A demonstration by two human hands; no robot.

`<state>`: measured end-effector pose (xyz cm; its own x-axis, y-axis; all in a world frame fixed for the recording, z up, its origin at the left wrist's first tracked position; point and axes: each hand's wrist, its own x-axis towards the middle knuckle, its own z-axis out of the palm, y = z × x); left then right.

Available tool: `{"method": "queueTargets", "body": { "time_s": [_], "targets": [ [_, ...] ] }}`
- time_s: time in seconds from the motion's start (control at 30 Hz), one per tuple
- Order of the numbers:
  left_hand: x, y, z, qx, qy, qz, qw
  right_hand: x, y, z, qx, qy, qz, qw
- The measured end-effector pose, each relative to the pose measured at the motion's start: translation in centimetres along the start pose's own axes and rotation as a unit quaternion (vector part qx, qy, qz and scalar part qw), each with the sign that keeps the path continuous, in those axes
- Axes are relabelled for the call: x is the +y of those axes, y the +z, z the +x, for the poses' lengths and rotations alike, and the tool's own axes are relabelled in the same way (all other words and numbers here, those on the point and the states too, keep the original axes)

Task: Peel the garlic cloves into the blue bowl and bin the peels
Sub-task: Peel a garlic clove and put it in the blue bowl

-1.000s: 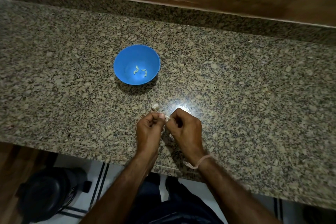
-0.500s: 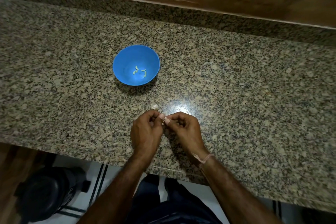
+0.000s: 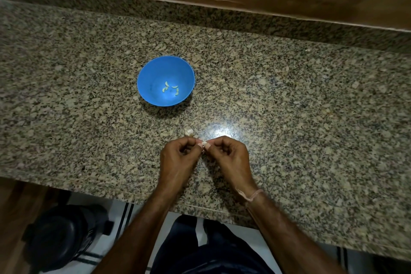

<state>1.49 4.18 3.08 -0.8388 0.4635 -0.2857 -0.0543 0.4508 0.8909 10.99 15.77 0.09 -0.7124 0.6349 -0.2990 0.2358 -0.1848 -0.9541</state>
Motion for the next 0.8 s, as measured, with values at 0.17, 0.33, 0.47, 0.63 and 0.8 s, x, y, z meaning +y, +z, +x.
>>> {"method": "queueTargets", "body": {
  "time_s": [0.17, 0.33, 0.47, 0.63, 0.8],
  "targets": [
    [0.07, 0.17, 0.27, -0.015, -0.043, -0.044, 0.998, 0.02, -0.06, -0.06, 0.002, -0.01, -0.014, 1.0],
    [-0.08, 0.57, 0.34, -0.019, -0.08, -0.097, 0.992, 0.04, -0.14, -0.07, 0.004, -0.018, -0.018, 1.0],
    [-0.5, 0.78, 0.22, -0.015, -0.05, -0.027, 0.998, 0.39, -0.05, 0.12, 0.001, 0.02, -0.014, 1.0],
    [-0.49, 0.81, -0.31, -0.005, 0.001, 0.081, 0.997, 0.35, 0.23, 0.15, -0.006, 0.059, -0.011, 0.998],
    [-0.64, 0.66, -0.49, -0.009, 0.005, 0.09, 0.996, 0.13, 0.66, 0.18, -0.012, 0.132, 0.075, 0.988]
  ]
}}
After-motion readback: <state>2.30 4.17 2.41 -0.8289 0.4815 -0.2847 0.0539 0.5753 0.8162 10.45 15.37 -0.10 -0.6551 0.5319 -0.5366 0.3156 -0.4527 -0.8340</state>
